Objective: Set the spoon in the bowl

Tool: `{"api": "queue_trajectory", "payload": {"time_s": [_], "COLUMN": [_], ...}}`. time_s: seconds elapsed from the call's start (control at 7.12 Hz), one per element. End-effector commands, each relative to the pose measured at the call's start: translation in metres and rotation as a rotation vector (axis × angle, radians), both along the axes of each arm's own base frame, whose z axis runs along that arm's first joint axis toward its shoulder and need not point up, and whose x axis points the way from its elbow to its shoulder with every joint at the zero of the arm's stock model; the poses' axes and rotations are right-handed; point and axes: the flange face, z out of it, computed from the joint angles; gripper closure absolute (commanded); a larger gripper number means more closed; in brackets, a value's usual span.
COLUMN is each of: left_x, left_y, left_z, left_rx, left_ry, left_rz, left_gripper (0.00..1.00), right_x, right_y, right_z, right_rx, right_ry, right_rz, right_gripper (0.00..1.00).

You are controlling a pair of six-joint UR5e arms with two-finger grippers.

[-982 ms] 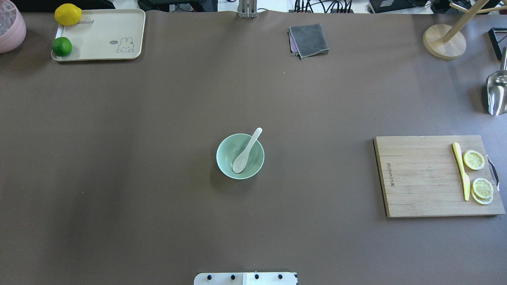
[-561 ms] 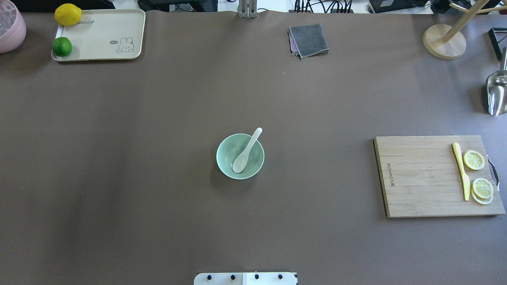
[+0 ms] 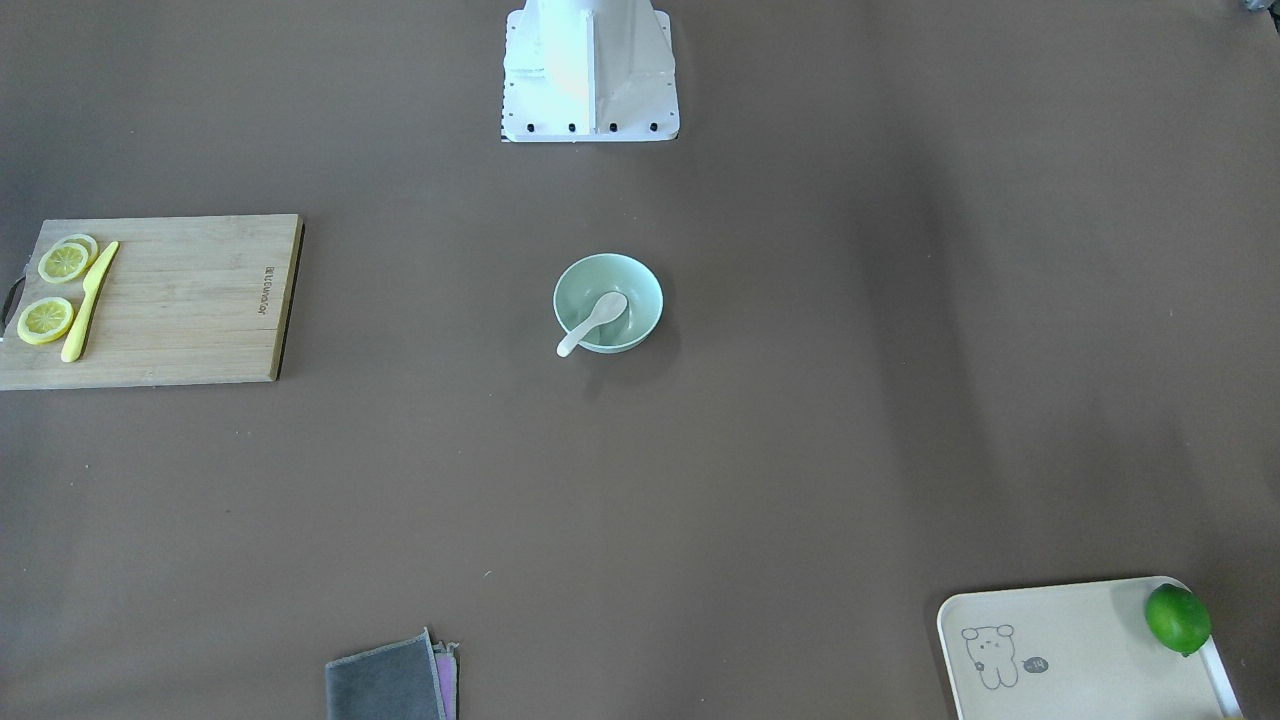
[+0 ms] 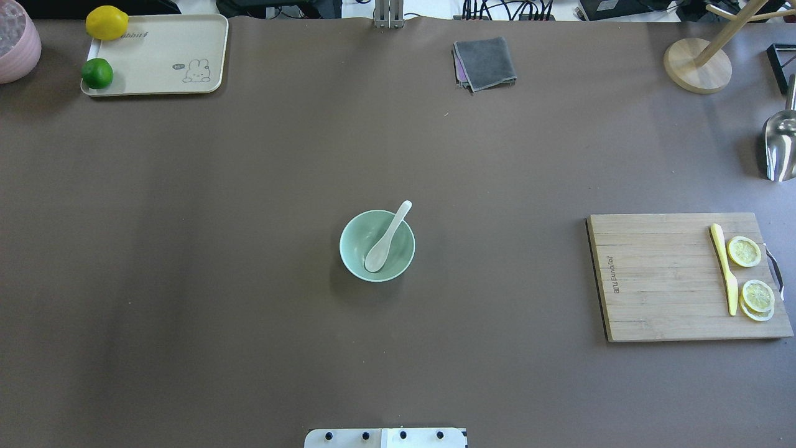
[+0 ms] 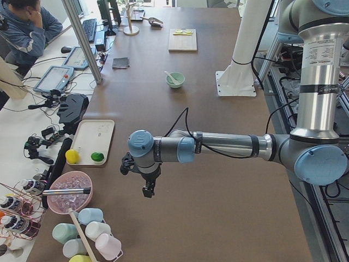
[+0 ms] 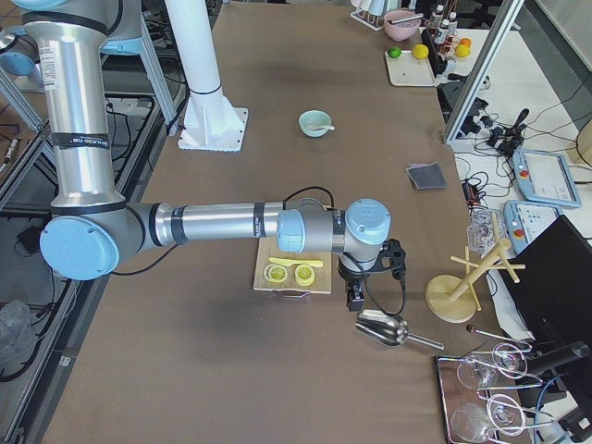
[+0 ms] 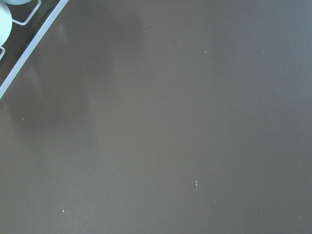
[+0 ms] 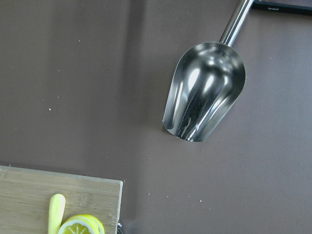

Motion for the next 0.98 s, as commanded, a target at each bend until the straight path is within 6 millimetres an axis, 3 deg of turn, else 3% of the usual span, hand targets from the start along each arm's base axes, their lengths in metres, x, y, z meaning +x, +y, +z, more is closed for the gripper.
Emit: {"api": "queue_trajectory", "payload": {"time_s": [0.0, 0.84], "left_x": [-0.002, 0.0], "left_y": [0.002, -0.007], "left_z": [0.002, -0.011], "left_rx": [-0.005, 0.015], "left_ry": [0.001, 0.054], "left_rz": [-0.004, -0.009], "left_gripper": [0.02, 0.02], "right_x": [0.0, -0.001], "right_y": [0.001, -0.001], "right_z": [0.0, -0.003], "right_rx": [-0.002, 0.0], "right_ry": [-0.007, -0.012], "right_rz": [0.0, 0.004], "right_gripper": [0.0, 0.0]}}
